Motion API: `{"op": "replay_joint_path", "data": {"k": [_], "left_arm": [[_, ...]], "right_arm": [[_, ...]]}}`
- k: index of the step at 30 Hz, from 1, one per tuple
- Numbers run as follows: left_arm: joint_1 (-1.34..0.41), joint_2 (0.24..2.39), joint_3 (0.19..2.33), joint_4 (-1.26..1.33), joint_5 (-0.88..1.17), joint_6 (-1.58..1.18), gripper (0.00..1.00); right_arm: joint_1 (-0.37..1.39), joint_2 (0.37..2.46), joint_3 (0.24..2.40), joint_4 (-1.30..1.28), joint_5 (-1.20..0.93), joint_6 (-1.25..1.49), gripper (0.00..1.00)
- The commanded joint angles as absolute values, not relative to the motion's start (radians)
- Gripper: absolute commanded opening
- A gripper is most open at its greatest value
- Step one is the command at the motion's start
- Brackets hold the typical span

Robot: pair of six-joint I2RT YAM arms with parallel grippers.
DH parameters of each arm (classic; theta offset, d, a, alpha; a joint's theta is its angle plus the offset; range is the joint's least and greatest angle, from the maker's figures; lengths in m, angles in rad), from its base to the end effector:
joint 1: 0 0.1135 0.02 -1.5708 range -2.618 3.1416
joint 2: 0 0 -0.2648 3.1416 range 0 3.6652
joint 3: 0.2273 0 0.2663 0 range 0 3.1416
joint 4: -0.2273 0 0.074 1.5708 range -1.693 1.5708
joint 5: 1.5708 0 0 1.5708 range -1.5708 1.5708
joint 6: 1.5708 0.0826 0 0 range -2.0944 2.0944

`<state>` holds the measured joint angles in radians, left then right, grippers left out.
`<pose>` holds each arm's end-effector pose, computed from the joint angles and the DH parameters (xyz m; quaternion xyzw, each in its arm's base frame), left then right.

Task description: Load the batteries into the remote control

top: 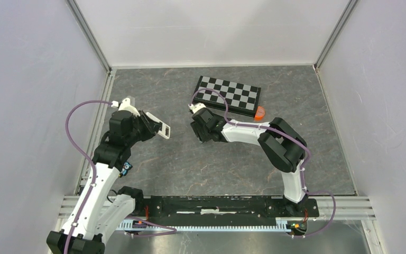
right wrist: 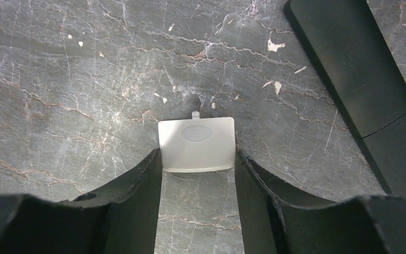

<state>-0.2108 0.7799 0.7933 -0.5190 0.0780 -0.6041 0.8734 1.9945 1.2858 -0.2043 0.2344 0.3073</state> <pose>0.2208 -0.0538 0.2875 -0.1488 0.8481 -0.2319 0.4525 0.3097 0.3397 0.1094 -0.2262 0.9131 0.0866 0.3281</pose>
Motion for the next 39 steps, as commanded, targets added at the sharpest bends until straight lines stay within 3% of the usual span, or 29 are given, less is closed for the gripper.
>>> {"op": "replay_joint_path", "data": {"k": [1, 9, 15, 19, 25, 39], "left_arm": [[-0.205, 0.805, 0.775, -0.450, 0.161, -0.598, 0.02], [-0.209, 0.931, 0.674, -0.265, 0.381, -0.677, 0.02], [-0.303, 1.151, 0.653, -0.097, 0.518, -0.700, 0.02], [-0.419, 1.296, 0.654, 0.053, 0.516, -0.736, 0.02], [-0.459, 1.395, 0.624, 0.184, 0.484, -0.738, 0.02], [-0.523, 1.356, 0.431, 0.573, 0.427, -0.841, 0.02]], "right_arm": [[0.878, 1.937, 1.258, -0.195, 0.274, 0.287, 0.49], [0.870, 1.687, 0.968, -0.058, 0.244, 0.166, 0.46], [0.861, 1.486, 0.736, 0.043, 0.183, 0.043, 0.46], [0.856, 1.397, 0.658, 0.068, 0.116, 0.019, 0.46], [0.856, 1.281, 0.612, 0.059, 0.043, 0.010, 0.43], [0.856, 1.215, 0.526, 0.222, -0.115, 0.009, 0.42]]}}
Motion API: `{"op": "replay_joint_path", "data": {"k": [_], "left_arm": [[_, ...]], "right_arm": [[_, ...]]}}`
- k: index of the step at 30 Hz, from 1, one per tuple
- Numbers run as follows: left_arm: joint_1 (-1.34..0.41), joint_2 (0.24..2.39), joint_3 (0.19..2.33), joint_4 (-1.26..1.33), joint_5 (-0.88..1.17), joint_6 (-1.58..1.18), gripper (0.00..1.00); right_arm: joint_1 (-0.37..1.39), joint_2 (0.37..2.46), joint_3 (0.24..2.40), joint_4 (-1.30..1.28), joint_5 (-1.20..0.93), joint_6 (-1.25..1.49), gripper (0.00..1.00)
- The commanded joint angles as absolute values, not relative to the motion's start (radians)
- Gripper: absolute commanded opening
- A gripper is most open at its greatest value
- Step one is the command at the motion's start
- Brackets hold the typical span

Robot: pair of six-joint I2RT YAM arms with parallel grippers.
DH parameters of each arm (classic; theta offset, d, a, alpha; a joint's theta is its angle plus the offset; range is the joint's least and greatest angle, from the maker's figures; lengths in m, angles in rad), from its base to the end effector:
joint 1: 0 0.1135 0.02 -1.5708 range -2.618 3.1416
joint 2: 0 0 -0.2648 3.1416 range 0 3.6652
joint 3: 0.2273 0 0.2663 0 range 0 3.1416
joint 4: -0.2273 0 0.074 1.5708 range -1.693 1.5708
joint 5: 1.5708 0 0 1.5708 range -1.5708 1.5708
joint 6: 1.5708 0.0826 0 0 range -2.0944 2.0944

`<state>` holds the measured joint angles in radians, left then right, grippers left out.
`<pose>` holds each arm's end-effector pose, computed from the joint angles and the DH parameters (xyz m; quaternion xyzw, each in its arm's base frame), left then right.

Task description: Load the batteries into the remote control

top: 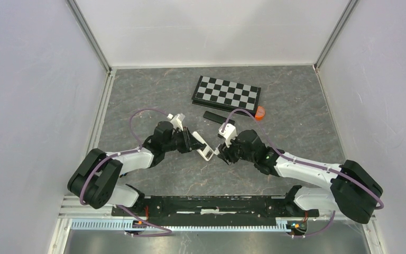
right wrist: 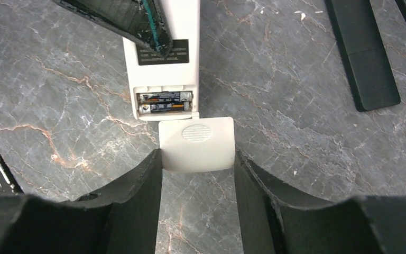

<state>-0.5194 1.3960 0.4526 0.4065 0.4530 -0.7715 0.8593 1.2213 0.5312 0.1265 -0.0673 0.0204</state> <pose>0.2444 -0.1814 0.1236 0.0036 0.8544 -0.4457 0.2673 0.1916 0.2307 0.1598 -0.3713 0.7929 0.2320 0.4239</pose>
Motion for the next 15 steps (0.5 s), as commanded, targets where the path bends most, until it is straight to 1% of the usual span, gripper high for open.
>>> {"op": "replay_joint_path", "data": {"k": [1, 4, 15], "left_arm": [[-0.523, 1.355, 0.422, 0.585, 0.423, -0.854, 0.02], [-0.525, 1.356, 0.402, 0.628, 0.423, -0.895, 0.02], [-0.525, 1.384, 0.409, 0.656, 0.435, -0.951, 0.02]], "right_arm": [[0.857, 1.219, 0.528, 0.227, -0.117, 0.008, 0.42], [0.859, 1.227, 0.530, 0.244, -0.121, 0.014, 0.42], [0.874, 1.280, 0.526, 0.282, -0.139, 0.023, 0.43]]}}
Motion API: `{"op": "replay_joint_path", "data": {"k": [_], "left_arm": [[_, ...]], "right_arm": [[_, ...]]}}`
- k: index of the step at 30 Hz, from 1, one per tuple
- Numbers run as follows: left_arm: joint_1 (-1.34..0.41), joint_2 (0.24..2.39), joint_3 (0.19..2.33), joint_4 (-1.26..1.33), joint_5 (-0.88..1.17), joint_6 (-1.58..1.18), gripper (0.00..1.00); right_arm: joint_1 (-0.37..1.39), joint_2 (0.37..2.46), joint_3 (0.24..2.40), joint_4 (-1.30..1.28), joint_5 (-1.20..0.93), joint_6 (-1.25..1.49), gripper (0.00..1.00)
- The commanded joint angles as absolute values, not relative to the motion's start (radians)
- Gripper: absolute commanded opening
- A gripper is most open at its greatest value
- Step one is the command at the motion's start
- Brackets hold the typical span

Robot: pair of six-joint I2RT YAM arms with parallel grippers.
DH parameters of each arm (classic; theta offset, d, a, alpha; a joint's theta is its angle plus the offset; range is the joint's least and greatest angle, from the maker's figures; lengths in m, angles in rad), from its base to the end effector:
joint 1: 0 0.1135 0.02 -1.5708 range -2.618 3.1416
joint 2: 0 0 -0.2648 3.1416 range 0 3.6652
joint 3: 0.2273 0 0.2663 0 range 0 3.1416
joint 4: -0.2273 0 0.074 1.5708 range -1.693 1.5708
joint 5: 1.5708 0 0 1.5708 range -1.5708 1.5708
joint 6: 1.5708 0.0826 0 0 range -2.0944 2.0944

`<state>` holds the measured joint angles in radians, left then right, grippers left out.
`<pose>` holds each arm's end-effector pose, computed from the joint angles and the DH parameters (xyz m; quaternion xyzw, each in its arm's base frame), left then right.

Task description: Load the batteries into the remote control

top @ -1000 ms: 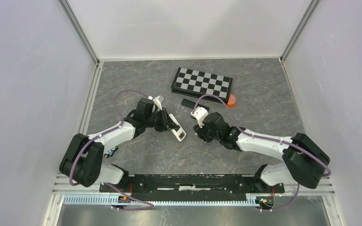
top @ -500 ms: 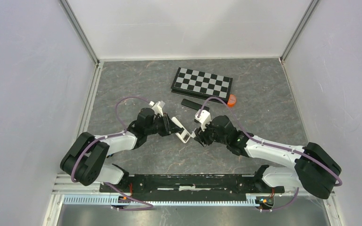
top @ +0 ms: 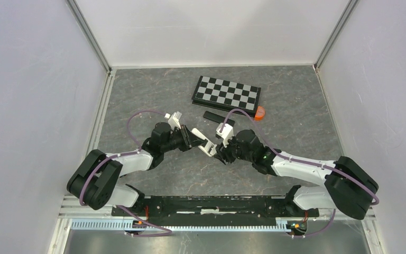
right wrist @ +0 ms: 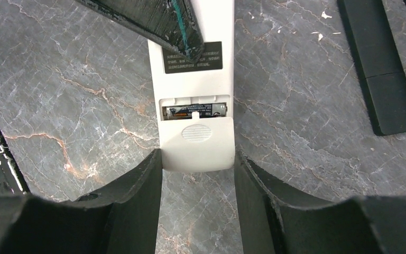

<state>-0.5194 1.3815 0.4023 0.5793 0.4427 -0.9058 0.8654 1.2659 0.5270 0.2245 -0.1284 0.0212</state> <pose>0.2442 -0.1804 0.1338 -0.0371 0.8213 -0.4909 0.2883 0.1919 0.2417 0.1590 -0.3826 0.7730 0.2658 0.4306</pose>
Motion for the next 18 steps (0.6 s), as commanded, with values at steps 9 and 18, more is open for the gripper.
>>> {"op": "replay_joint_path", "data": {"k": [9, 18], "left_arm": [[-0.531, 1.367, 0.420, 0.629, 0.466, -0.923, 0.02], [-0.534, 1.358, 0.428, 0.609, 0.469, -0.917, 0.02]], "right_arm": [[0.875, 1.297, 0.532, 0.305, -0.133, 0.030, 0.43], [0.877, 1.307, 0.534, 0.310, -0.142, 0.029, 0.43]]}}
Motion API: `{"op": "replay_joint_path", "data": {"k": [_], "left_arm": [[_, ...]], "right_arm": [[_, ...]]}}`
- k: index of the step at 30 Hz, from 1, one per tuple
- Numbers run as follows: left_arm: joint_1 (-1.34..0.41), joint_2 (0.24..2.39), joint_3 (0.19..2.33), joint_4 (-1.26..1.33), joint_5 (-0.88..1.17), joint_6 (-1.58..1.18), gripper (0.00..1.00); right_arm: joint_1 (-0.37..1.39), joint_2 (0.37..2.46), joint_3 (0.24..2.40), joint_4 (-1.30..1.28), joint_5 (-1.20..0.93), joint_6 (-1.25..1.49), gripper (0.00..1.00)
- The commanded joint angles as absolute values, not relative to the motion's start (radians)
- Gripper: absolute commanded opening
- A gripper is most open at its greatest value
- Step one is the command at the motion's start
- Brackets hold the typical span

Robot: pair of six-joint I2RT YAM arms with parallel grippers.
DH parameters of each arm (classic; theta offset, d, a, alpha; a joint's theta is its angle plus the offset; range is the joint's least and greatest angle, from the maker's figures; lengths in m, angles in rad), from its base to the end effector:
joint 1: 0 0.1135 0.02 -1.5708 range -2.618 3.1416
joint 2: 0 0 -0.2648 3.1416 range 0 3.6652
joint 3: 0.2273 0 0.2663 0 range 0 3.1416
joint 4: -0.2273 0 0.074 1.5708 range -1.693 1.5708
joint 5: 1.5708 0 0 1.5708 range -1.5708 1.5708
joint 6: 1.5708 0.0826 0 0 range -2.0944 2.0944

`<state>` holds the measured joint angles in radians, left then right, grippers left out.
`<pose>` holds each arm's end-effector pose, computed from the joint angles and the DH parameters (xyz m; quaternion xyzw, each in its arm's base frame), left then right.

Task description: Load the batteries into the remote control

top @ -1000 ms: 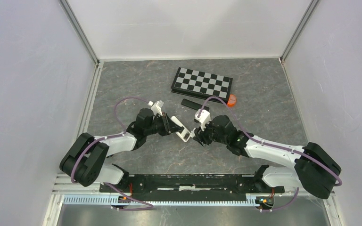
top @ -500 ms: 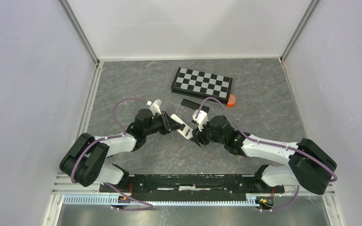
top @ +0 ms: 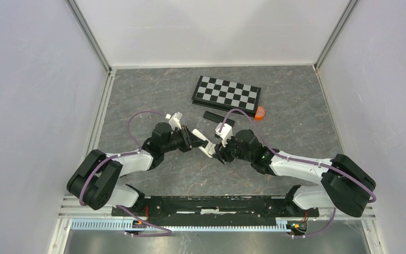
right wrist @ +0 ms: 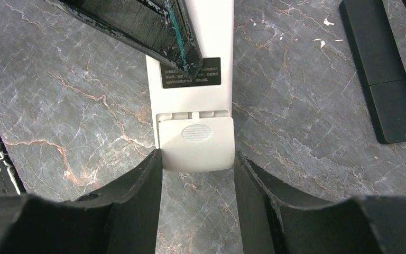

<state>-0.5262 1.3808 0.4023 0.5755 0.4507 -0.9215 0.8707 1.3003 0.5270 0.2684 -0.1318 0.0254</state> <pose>0.2423 -0.1823 0.1336 -0.0389 0.8216 -0.4956 0.2791 0.1935 0.2466 0.1550 -0.3830 0.7701 0.2707 0.4324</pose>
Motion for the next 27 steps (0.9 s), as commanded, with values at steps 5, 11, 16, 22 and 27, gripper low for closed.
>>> {"op": "replay_joint_path", "data": {"k": [5, 11, 16, 22, 27], "left_arm": [[-0.535, 1.359, 0.428, 0.608, 0.469, -0.919, 0.02], [-0.536, 1.356, 0.426, 0.608, 0.466, -0.921, 0.02], [-0.537, 1.354, 0.426, 0.607, 0.482, -0.915, 0.02], [-0.549, 1.359, 0.432, 0.608, 0.508, -0.904, 0.02], [-0.560, 1.367, 0.436, 0.608, 0.520, -0.899, 0.02]], "right_arm": [[0.880, 1.317, 0.537, 0.316, -0.155, 0.028, 0.43], [0.882, 1.329, 0.535, 0.317, -0.152, 0.028, 0.43], [0.881, 1.337, 0.539, 0.319, -0.138, 0.029, 0.43], [0.883, 1.347, 0.552, 0.325, -0.139, 0.035, 0.43], [0.882, 1.352, 0.558, 0.330, -0.138, 0.042, 0.43]]}}
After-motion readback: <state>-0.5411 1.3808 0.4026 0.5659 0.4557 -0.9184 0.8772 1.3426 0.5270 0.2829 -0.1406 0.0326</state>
